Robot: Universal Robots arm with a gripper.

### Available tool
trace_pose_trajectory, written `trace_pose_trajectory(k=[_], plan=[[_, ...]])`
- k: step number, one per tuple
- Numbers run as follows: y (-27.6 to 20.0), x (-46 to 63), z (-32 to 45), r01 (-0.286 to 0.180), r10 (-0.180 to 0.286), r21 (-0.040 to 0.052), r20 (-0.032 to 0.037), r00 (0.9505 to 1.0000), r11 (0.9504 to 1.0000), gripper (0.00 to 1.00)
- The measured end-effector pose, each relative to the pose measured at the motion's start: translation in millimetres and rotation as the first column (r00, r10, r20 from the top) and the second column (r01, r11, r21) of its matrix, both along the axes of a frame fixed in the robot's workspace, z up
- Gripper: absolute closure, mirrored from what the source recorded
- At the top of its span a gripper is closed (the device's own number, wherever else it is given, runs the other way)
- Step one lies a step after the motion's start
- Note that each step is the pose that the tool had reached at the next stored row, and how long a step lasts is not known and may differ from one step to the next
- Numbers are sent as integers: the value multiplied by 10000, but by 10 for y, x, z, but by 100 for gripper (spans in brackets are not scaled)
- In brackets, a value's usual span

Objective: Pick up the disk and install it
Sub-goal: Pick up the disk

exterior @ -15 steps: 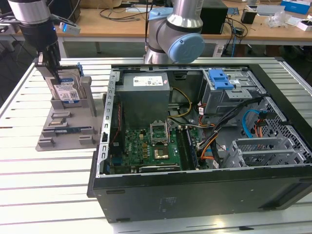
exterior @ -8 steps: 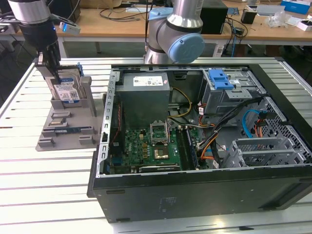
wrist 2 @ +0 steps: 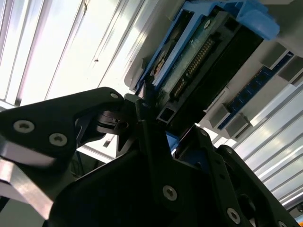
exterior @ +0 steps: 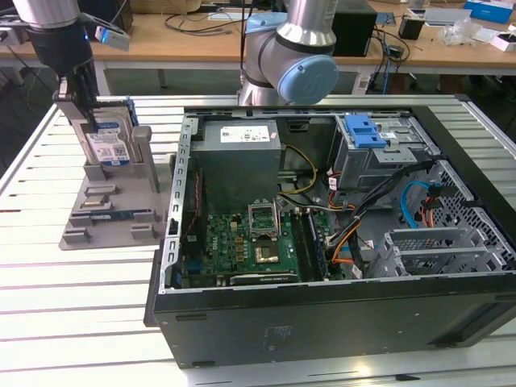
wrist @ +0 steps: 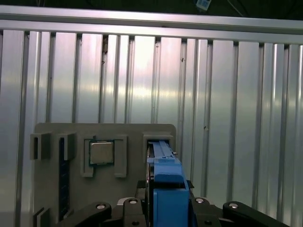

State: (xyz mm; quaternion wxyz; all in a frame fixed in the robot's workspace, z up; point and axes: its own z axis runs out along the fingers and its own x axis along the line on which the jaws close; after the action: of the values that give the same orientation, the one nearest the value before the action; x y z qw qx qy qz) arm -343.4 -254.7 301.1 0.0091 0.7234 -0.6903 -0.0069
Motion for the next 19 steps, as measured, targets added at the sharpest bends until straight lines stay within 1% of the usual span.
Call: trace_pose_trajectory(k=[4, 6, 12, 15, 16, 19], plan=[[3, 0, 79, 1, -1, 0, 0, 10000, 10000, 63], [5, 0, 138, 0, 0, 0, -1, 10000, 10000, 63], [11, 0, 247, 0, 0, 0, 1, 10000, 10000, 63], [15, 0, 309, 0, 0, 0, 0, 10000, 10000, 63], [17, 0, 343, 0, 0, 0, 0, 10000, 10000, 63], [20, 0, 397, 0, 0, 0, 1, 10000, 10000, 63]])
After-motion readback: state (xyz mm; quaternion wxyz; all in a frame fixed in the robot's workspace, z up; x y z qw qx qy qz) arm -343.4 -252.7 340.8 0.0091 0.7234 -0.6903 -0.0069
